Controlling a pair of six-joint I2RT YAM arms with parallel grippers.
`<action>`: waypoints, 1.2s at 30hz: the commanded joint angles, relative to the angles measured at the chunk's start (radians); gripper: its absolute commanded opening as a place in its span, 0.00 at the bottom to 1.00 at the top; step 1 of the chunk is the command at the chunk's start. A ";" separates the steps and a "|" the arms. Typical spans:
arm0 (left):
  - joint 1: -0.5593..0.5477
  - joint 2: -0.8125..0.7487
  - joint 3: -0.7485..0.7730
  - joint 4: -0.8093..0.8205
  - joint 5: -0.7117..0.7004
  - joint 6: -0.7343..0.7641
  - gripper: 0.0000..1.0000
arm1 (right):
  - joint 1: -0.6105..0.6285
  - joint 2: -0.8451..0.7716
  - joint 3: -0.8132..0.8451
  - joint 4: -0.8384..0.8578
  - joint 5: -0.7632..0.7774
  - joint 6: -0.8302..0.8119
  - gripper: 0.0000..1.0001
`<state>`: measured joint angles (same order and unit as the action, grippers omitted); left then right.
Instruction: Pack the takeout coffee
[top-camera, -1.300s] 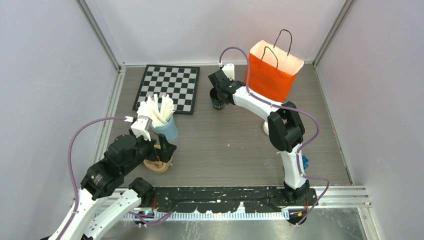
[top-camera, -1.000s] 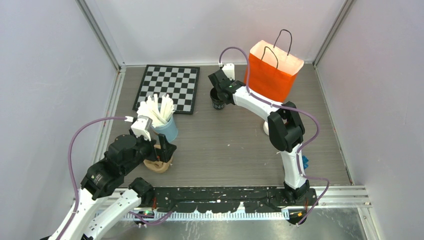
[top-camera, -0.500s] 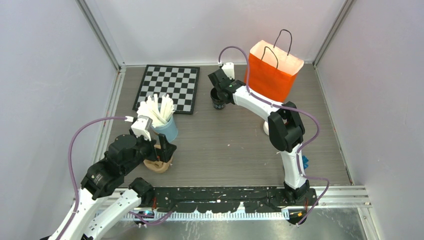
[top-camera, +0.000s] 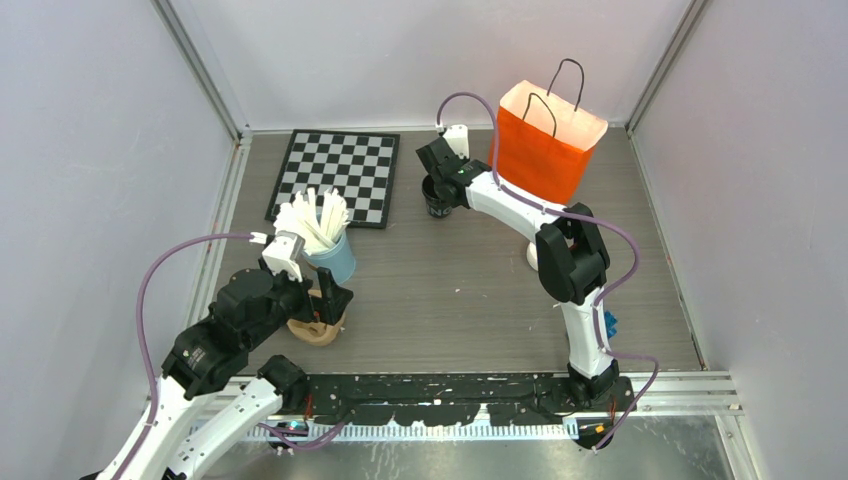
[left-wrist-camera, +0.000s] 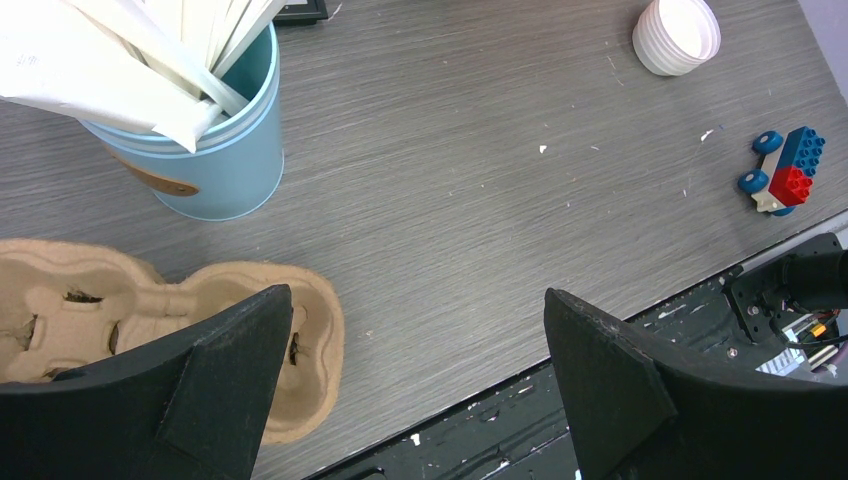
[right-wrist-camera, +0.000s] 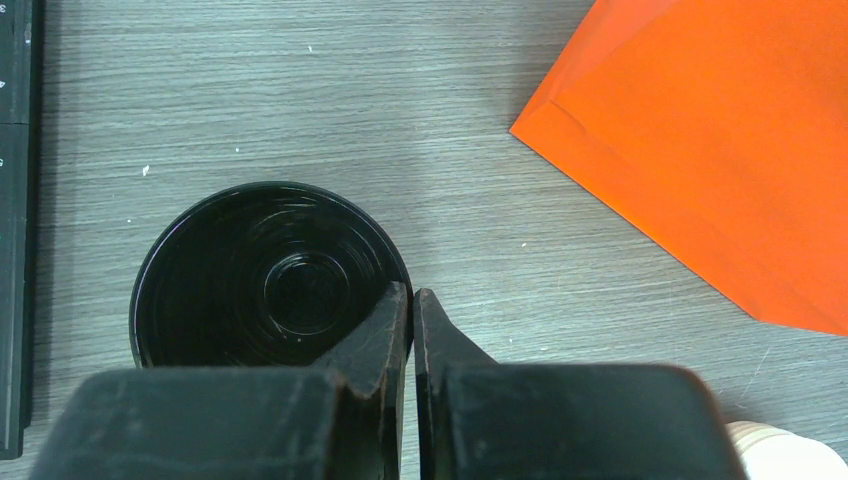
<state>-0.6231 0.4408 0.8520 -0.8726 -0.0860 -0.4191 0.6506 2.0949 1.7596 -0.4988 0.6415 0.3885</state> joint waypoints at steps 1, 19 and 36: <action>0.004 0.011 -0.001 0.027 -0.009 0.002 0.98 | -0.001 -0.058 0.040 0.014 0.017 -0.011 0.08; 0.003 0.017 -0.002 0.028 -0.003 0.003 0.98 | 0.000 -0.151 -0.025 0.054 -0.104 0.070 0.06; 0.004 0.016 -0.001 0.021 -0.020 -0.001 0.98 | -0.001 -0.208 -0.140 0.055 -0.218 0.119 0.11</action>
<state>-0.6231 0.4522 0.8516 -0.8726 -0.0864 -0.4191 0.6506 1.9659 1.6318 -0.4725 0.4297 0.5034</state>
